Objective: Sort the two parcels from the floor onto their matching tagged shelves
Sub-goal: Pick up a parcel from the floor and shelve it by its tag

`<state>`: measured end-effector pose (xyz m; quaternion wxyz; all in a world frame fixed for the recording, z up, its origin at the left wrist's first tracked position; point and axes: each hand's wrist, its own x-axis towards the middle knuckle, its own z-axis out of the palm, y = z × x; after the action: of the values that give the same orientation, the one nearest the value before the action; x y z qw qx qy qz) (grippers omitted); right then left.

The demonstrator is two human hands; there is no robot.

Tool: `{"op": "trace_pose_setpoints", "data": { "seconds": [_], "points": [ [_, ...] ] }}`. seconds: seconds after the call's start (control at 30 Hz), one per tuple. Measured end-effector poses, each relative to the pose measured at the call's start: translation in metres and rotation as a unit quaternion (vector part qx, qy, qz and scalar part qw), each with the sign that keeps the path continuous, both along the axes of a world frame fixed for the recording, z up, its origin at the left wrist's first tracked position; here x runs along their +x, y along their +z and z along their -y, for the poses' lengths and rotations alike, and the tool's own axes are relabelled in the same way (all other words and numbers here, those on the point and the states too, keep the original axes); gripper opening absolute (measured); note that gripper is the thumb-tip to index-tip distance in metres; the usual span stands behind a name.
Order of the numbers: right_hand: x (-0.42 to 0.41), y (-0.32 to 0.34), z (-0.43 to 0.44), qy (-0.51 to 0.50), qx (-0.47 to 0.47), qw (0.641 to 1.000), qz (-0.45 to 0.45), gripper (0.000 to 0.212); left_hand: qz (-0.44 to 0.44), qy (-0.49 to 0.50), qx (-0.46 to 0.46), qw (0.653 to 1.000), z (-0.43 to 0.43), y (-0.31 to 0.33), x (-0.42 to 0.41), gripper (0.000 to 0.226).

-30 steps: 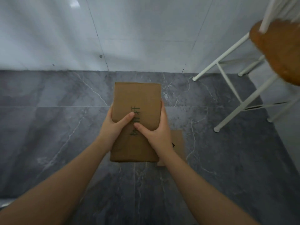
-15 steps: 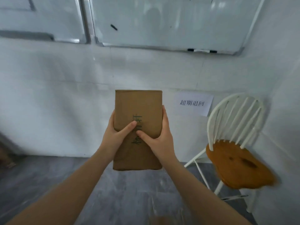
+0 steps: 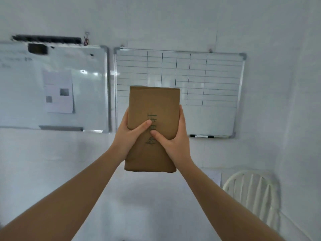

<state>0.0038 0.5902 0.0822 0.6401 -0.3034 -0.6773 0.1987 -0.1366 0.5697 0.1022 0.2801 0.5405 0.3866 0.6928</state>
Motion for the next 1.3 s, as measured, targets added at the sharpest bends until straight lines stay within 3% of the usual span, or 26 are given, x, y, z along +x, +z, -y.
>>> {"op": "trace_pose_setpoints", "data": {
  "seconds": [0.27, 0.33, 0.43, 0.6, 0.9, 0.93, 1.07, 1.17, 1.3],
  "points": [
    [0.004, 0.054, 0.011, -0.011, 0.062, 0.998, -0.006, 0.101, -0.017, -0.001, 0.068, 0.998, 0.011, 0.053, 0.004, 0.082],
    [0.006, 0.059, 0.014, 0.016, 0.056, 0.998, -0.024, 0.088, -0.017, -0.009, 0.077, 0.997, 0.013, 0.059, 0.008, 0.083],
    [0.013, 0.065, 0.016, 0.087, 0.026, 0.994, -0.057, 0.051, -0.009, -0.012, 0.086, 0.996, 0.015, 0.063, 0.011, 0.074],
    [0.026, 0.077, 0.019, 0.123, 0.013, 0.991, -0.061, 0.038, -0.011, -0.004, 0.101, 0.995, 0.023, 0.07, 0.015, 0.072],
    [0.043, 0.086, 0.016, 0.136, -0.056, 0.977, -0.154, 0.041, -0.045, -0.027, 0.147, 0.988, 0.038, 0.078, 0.015, 0.071],
    [0.044, 0.083, 0.014, 0.121, -0.057, 0.98, -0.151, 0.046, -0.046, -0.035, 0.147, 0.987, 0.038, 0.078, 0.015, 0.071],
    [0.042, 0.08, 0.014, 0.123, -0.113, 0.979, -0.12, 0.1, -0.019, -0.069, 0.134, 0.988, 0.039, 0.072, 0.012, 0.079],
    [0.039, 0.081, 0.017, 0.13, -0.124, 0.973, -0.142, 0.09, -0.049, -0.023, 0.149, 0.987, 0.035, 0.064, 0.016, 0.08],
    [0.032, 0.078, 0.02, 0.077, -0.114, 0.962, -0.234, 0.067, -0.181, 0.144, 0.17, 0.958, 0.026, 0.051, 0.032, 0.055]
  ]
}}
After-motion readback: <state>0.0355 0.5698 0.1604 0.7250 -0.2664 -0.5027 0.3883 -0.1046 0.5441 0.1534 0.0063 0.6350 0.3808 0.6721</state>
